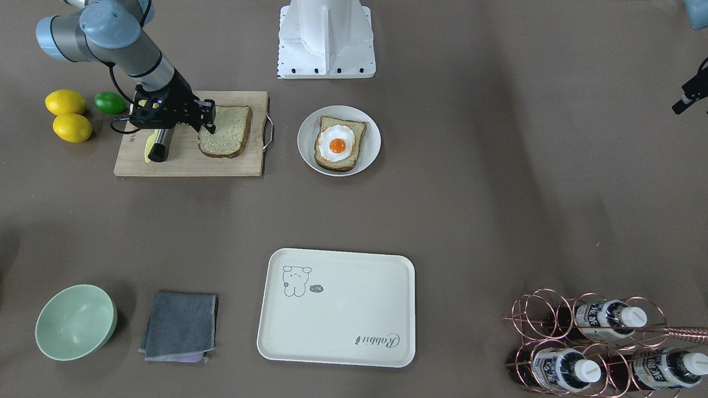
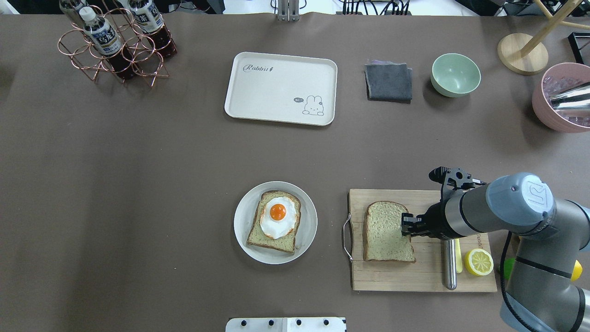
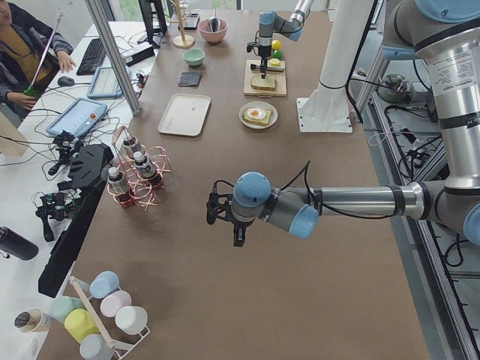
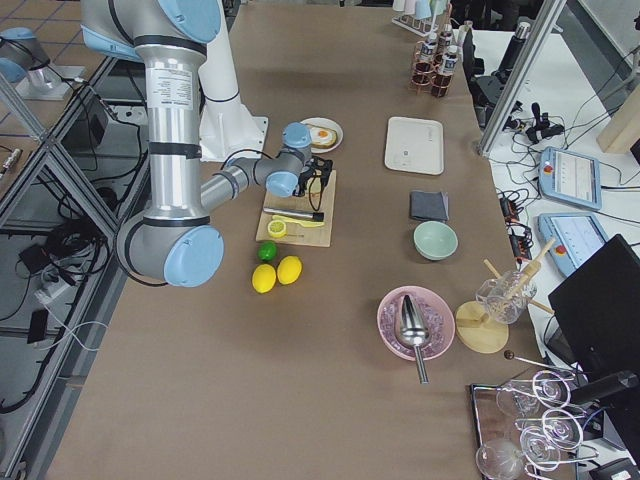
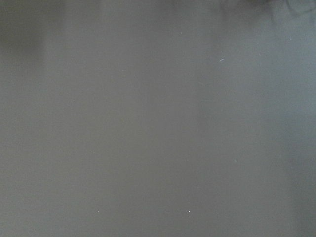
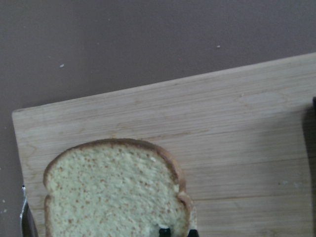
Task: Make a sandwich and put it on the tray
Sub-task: 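Lower the right gripper and grasp the edge of the bread slice, then lift the bread slice with the right gripper toward the egg toast plate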
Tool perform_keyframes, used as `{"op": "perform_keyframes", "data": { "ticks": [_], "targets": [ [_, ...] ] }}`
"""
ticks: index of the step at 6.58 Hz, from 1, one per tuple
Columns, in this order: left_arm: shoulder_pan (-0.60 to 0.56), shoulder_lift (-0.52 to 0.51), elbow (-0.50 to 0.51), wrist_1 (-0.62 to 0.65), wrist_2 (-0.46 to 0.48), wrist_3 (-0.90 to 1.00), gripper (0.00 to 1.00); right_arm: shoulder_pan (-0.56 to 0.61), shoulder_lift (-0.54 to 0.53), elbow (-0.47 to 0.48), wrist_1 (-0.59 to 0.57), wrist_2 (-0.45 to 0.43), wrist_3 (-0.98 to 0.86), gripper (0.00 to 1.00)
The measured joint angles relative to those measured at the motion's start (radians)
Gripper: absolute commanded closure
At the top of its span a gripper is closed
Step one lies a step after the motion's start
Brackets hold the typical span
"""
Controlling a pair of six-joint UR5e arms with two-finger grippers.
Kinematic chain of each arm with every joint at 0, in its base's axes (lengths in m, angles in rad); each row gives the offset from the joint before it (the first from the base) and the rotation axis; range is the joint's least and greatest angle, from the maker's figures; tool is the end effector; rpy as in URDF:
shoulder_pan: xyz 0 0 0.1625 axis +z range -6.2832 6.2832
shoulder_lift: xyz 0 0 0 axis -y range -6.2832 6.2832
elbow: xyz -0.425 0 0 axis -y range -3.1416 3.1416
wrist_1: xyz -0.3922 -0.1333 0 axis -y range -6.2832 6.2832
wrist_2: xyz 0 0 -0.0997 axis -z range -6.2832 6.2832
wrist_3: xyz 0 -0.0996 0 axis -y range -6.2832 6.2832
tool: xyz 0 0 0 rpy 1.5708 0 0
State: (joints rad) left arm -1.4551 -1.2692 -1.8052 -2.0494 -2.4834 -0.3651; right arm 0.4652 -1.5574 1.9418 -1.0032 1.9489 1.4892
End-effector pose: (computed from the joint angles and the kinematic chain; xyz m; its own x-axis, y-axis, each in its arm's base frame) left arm -0.0102 -0.3846 0.6106 0.5712 0.0344 -0.8201 0.1051 0.9878 0.1147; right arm -0.4058 -0.3117 0.4129 0.5288 0.1807 0.8293 -0.1054 0.9835 -0.1470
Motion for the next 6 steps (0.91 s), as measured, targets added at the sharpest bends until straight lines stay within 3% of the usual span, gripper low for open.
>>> {"op": "perform_keyframes", "data": {
  "ticks": [3, 6],
  "targets": [
    [-0.001, 0.001, 0.005, 0.001, 0.000, -0.001, 0.03, 0.076, 0.023, 0.036, -0.002, 0.061, 0.000, 1.00],
    [-0.001, 0.003, 0.004, 0.000, 0.000, 0.000, 0.03, 0.110, 0.149, 0.033, -0.002, 0.099, 0.055, 1.00]
  ]
}}
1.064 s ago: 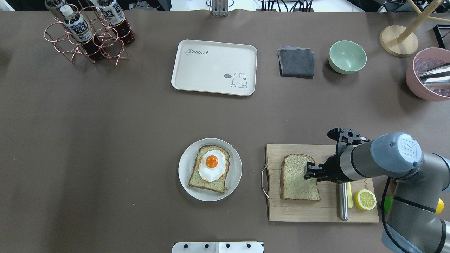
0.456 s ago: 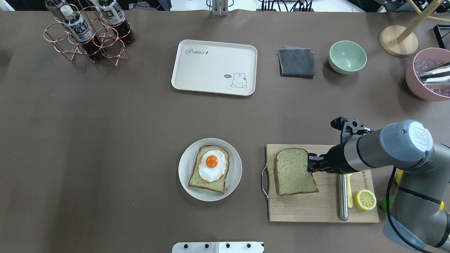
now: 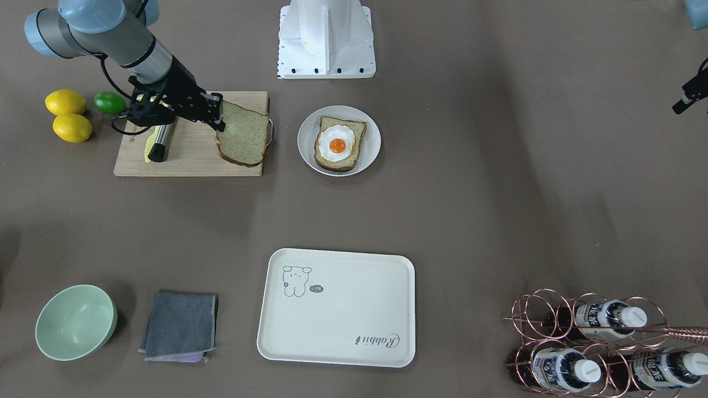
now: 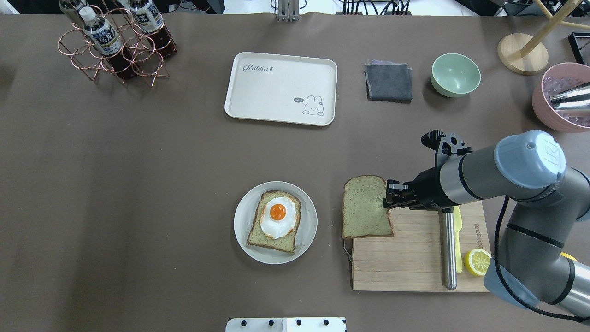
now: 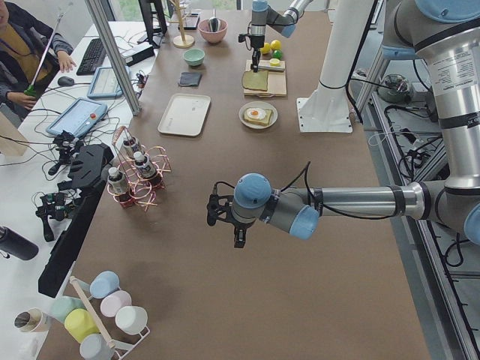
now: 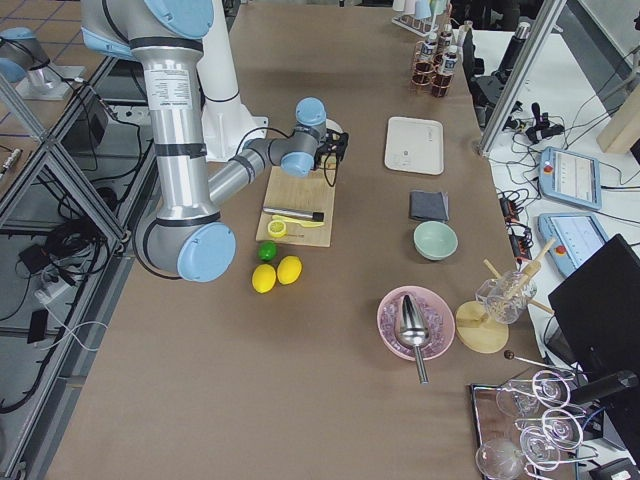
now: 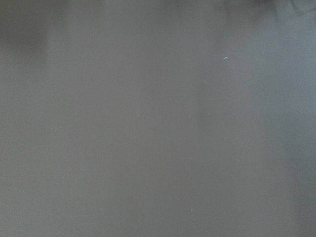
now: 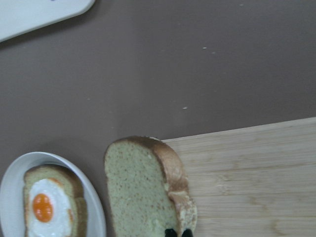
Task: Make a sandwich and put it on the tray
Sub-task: 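Lift the bread slice with the right gripper toward the egg toast plate, then lay the bread slice on the egg toast and open the right gripper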
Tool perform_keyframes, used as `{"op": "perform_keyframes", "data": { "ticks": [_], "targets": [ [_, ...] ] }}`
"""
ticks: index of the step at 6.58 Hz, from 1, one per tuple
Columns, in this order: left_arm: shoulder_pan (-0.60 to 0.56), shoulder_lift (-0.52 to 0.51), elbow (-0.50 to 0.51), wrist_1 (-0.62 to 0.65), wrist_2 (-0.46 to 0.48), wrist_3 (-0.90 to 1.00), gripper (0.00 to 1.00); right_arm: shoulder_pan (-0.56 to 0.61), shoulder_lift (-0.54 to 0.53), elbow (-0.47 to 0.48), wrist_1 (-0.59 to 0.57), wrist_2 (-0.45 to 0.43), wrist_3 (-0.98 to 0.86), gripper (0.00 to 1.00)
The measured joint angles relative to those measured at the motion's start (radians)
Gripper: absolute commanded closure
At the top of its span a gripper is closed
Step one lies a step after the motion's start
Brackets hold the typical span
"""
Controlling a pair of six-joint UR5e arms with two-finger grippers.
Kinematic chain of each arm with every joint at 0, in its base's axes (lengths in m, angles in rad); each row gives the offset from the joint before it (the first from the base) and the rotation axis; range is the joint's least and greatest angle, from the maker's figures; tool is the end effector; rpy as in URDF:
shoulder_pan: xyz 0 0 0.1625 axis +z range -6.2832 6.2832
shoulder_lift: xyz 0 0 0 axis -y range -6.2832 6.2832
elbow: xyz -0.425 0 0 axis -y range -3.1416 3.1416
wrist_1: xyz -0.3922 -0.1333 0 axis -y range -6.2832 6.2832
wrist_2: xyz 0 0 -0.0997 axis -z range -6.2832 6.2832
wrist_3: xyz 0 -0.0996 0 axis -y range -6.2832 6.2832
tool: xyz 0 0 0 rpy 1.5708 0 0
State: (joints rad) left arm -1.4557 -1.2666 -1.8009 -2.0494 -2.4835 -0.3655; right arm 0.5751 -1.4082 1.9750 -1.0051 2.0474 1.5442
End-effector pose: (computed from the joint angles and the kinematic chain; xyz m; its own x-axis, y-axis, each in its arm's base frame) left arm -0.0106 -0.3832 0.6138 0.5718 0.0281 -0.8199 0.1058 0.9885 0.1076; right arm -0.3905 -0.3575 0.3186 0.3596 0.2049 0.9103 -0.1252 0.9774 -0.1706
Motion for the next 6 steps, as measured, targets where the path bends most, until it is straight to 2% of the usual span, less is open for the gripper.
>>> {"op": "perform_keyframes", "data": {
  "ticks": [2, 4, 6],
  "targets": [
    [0.000, 0.003, 0.000, 0.000, 0.001, 0.000, 0.04, -0.031, 0.112, -0.028, 0.003, -0.003, 0.077, 1.00],
    [0.000, 0.005, 0.001, 0.000, 0.002, 0.000, 0.04, -0.085, 0.233, -0.112, 0.005, -0.020, 0.119, 1.00],
    [0.000, 0.004, 0.001, 0.000, 0.002, 0.002, 0.04, -0.146, 0.283, -0.161, 0.006, -0.091, 0.132, 1.00]
  ]
}}
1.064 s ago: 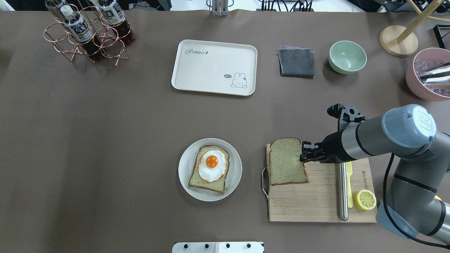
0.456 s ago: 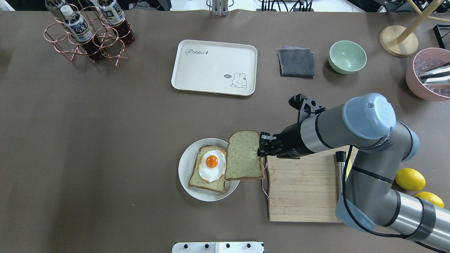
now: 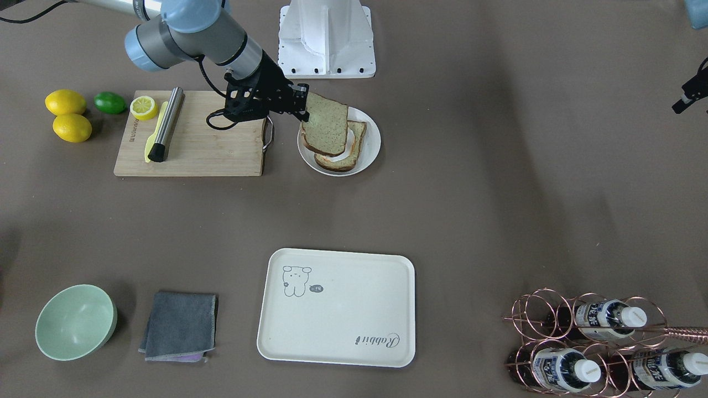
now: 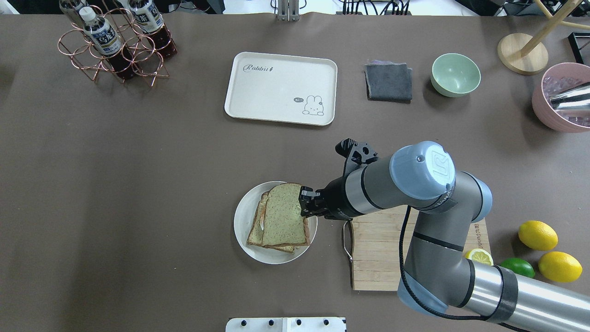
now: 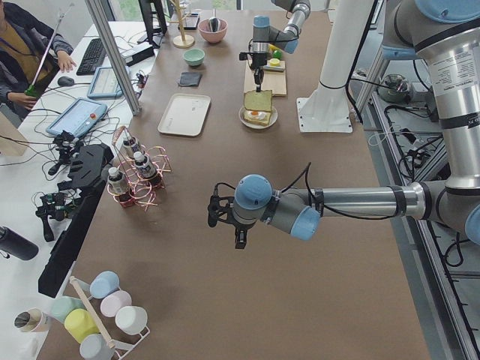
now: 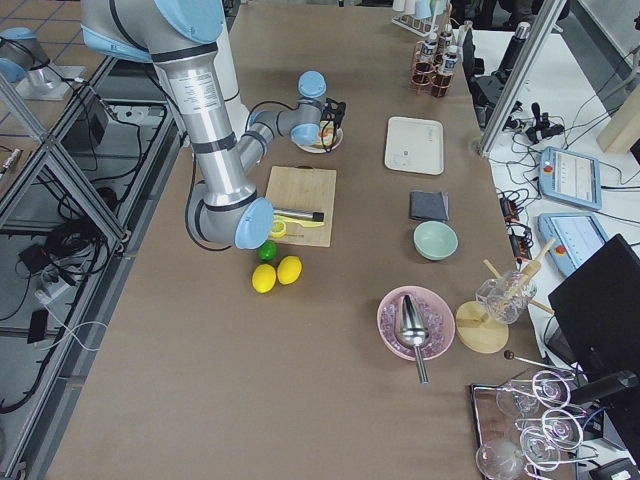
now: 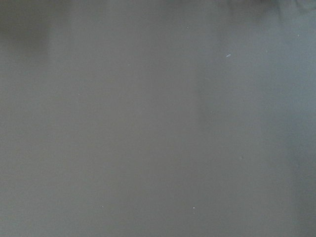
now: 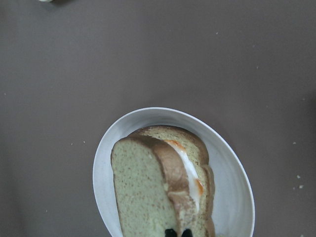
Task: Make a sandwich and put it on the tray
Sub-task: 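Lay the bread slice on the egg toast and open the right gripper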
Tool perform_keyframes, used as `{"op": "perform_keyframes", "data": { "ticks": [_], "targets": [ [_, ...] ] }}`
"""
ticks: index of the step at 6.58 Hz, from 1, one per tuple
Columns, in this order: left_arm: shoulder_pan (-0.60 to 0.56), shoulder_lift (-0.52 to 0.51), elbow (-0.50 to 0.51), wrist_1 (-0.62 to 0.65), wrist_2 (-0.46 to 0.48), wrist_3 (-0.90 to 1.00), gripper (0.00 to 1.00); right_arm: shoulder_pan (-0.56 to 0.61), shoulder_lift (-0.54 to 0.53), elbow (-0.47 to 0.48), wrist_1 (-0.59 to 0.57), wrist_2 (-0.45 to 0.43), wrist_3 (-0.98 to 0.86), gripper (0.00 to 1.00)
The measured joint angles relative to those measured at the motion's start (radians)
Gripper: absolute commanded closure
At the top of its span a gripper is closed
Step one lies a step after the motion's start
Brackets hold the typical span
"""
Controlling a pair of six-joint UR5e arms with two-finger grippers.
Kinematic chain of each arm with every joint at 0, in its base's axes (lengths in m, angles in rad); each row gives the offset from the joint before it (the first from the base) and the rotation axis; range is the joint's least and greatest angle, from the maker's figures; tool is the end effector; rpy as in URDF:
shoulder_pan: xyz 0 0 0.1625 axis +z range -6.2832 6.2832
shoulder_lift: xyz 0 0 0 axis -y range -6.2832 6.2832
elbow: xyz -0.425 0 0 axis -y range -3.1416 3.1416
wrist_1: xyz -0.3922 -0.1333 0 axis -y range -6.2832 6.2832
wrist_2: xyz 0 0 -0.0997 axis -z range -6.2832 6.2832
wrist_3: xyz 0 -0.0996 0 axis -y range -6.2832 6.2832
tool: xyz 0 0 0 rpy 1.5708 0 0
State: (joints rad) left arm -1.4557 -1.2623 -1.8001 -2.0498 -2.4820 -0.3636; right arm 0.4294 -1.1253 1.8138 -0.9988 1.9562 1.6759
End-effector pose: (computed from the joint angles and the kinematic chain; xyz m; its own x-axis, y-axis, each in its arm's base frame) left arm -0.0109 -0.3813 0.6159 0.5735 0.0259 -0.8188 0.1051 0.9889 0.1049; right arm -0.5096 -0.3387 0.2301 0.2698 0.2304 0.9349 -0.0891 0.9727 -0.2141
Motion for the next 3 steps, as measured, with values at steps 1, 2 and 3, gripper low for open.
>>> {"op": "perform_keyframes", "data": {
  "ticks": [1, 2, 3],
  "targets": [
    [-0.001, 0.000, -0.002, -0.001, 0.000, 0.001, 0.04, -0.014, 0.021, -0.027, 0.001, -0.017, 0.007, 1.00],
    [-0.001, 0.001, -0.004, -0.001, 0.000, 0.002, 0.04, -0.020, 0.038, -0.053, 0.005, -0.025, 0.013, 1.00],
    [-0.001, 0.001, -0.004, -0.001, 0.000, 0.002, 0.03, -0.024, 0.045, -0.072, 0.018, -0.028, 0.025, 1.00]
  ]
}}
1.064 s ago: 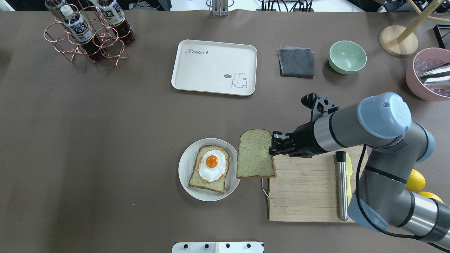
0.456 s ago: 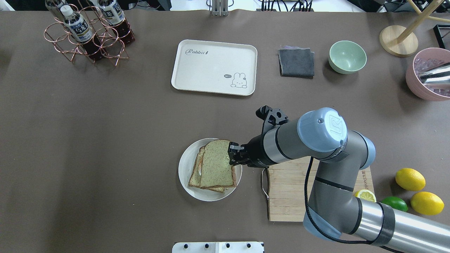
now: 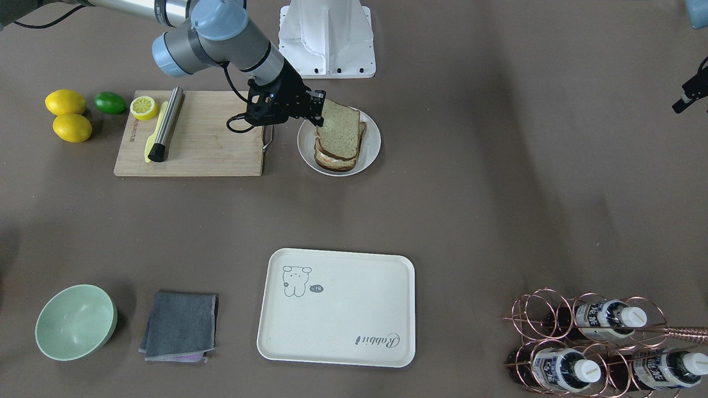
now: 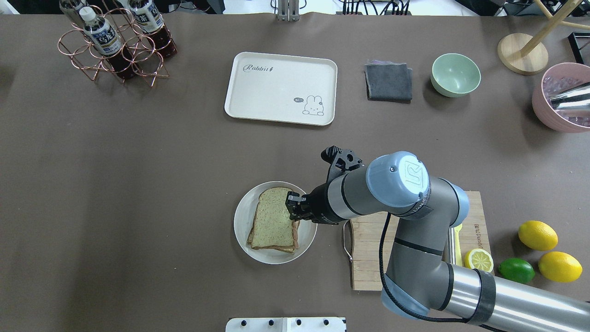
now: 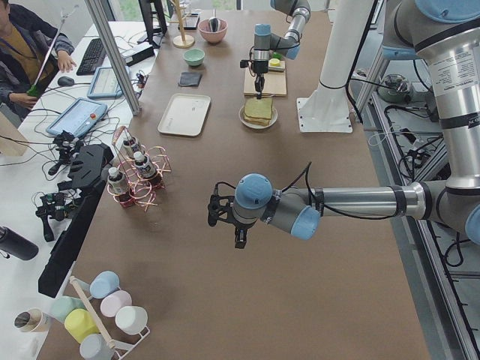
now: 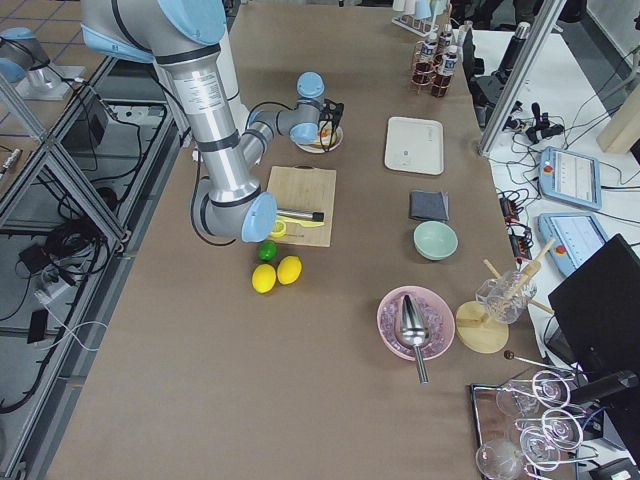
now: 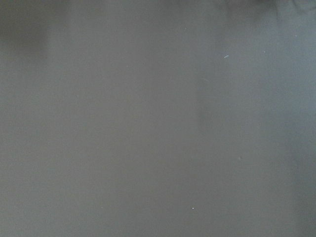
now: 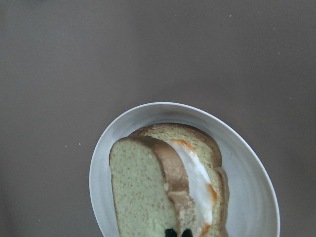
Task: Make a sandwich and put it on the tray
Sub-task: 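Lay the bread slice on the egg toast and open the right gripper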
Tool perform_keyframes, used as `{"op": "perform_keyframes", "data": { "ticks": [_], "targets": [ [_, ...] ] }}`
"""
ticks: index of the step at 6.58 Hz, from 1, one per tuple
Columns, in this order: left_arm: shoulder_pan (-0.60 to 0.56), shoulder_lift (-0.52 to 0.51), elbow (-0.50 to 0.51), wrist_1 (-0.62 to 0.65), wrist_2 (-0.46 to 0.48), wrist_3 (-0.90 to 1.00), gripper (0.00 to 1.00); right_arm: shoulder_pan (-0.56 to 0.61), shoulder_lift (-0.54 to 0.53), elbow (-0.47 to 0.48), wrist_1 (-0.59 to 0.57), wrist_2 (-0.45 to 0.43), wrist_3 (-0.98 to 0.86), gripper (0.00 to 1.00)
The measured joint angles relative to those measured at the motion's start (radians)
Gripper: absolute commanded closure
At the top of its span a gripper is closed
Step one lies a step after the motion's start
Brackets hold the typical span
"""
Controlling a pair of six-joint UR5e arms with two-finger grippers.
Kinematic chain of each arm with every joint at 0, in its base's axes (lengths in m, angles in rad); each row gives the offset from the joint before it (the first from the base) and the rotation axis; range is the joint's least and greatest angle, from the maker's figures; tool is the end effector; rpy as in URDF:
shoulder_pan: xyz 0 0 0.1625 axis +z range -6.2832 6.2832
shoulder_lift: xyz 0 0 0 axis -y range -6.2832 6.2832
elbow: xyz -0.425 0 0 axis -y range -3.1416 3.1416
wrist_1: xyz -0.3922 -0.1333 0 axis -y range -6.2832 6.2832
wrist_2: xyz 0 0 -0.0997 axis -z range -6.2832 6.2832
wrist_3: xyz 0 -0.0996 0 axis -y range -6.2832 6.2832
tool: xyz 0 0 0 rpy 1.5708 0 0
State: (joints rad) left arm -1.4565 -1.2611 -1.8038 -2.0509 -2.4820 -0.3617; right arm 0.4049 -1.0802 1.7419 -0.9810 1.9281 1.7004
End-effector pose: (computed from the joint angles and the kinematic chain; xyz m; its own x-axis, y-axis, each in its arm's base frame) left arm -0.0112 -0.3809 0.6143 0.5734 0.0303 -0.8187 0.1048 0.9884 0.1100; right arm -0.5399 -0.3385 0.2310 0.2779 0.2508 0.9273 -0.1006 0.9676 -0.2316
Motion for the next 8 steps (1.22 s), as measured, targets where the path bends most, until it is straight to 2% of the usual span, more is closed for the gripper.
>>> {"op": "perform_keyframes", "data": {
  "ticks": [5, 8],
  "targets": [
    [-0.004, 0.002, -0.002, 0.000, 0.000, 0.000, 0.04, -0.004, 0.012, -0.055, 0.057, -0.022, 0.076, 0.99],
    [-0.005, 0.000, -0.002, 0.000, 0.000, -0.001, 0.04, -0.009, 0.004, -0.056, 0.057, -0.023, 0.091, 0.83]
  ]
}}
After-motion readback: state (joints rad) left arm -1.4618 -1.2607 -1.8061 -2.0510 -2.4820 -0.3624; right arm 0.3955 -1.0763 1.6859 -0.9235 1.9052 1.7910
